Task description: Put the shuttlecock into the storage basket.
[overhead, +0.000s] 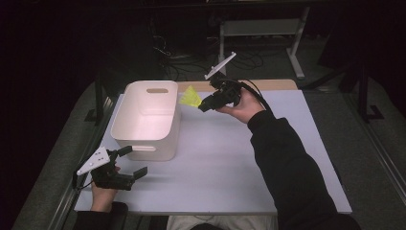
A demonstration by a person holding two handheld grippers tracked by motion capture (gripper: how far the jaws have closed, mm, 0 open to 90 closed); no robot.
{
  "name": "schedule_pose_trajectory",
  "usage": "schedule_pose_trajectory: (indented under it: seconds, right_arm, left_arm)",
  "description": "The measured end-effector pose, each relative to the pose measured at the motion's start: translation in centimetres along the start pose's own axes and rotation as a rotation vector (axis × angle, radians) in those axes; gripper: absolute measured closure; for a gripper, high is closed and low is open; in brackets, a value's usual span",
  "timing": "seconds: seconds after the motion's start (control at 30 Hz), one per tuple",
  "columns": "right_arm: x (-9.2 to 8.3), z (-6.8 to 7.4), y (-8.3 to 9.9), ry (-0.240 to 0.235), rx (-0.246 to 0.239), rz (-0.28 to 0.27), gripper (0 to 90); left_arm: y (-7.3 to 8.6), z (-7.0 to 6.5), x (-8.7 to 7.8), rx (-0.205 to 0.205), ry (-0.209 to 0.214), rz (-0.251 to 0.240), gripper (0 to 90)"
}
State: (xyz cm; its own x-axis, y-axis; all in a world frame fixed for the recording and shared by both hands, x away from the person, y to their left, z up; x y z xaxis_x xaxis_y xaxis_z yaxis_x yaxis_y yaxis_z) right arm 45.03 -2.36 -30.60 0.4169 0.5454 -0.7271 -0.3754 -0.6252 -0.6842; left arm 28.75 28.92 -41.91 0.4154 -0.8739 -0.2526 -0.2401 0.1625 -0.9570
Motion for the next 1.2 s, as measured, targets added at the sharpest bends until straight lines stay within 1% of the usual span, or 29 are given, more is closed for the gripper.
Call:
schedule_pose_trajectory:
  seconds: [0.2,0.4,0.43,0.53,0.77,0.87,1.1,1.2]
  right_arm:
    - [-0.2,0.4,-0.8,0.001,-0.014,-0.004,63.4]
    - [-0.3,0.8,-1.4,-0.008,-0.033,-0.01,63.4]
    - [-0.4,0.9,-1.5,-0.009,-0.026,-0.011,63.4]
    - [-0.5,1.0,-1.7,-0.01,-0.036,-0.012,63.4]
    - [-0.7,1.4,-2.4,-0.014,-0.044,-0.015,63.4]
    - [-0.7,1.6,-2.7,-0.015,-0.057,-0.02,63.4]
    - [-0.8,2.4,-3.5,-0.023,-0.07,-0.026,63.4]
    - [-0.7,2.7,-3.9,-0.028,-0.086,-0.031,63.4]
  left_arm:
    - [0.0,0.0,0.0,-0.003,0.0,-0.003,0.0]
    - [0.0,0.0,0.0,-0.002,0.0,-0.002,0.0]
    - [0.0,0.0,0.0,-0.002,0.0,-0.002,0.0]
    - [0.0,0.0,0.0,-0.002,0.0,-0.003,0.0]
    - [0.0,0.0,0.0,-0.002,0.001,-0.003,0.0]
    - [0.0,0.0,0.0,-0.002,0.001,-0.003,0.0]
    - [0.0,0.0,0.0,-0.002,0.001,-0.003,0.0]
    - [0.0,0.0,0.0,-0.001,0.001,-0.003,0.0]
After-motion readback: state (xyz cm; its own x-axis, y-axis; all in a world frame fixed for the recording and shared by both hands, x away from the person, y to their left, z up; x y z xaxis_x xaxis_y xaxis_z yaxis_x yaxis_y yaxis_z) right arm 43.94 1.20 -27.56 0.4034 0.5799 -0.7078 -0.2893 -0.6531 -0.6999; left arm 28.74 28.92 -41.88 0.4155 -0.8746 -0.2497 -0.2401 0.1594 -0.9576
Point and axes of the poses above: each handheld gripper's, and its own axes: x roughly forward along the jaws, y roughly out of its underside, z roughly to its left, the point moved 4 cm from there along x, roughly forward along the jaws, and after that the axes turned 13 degrees about y, right-handed, at the moved point
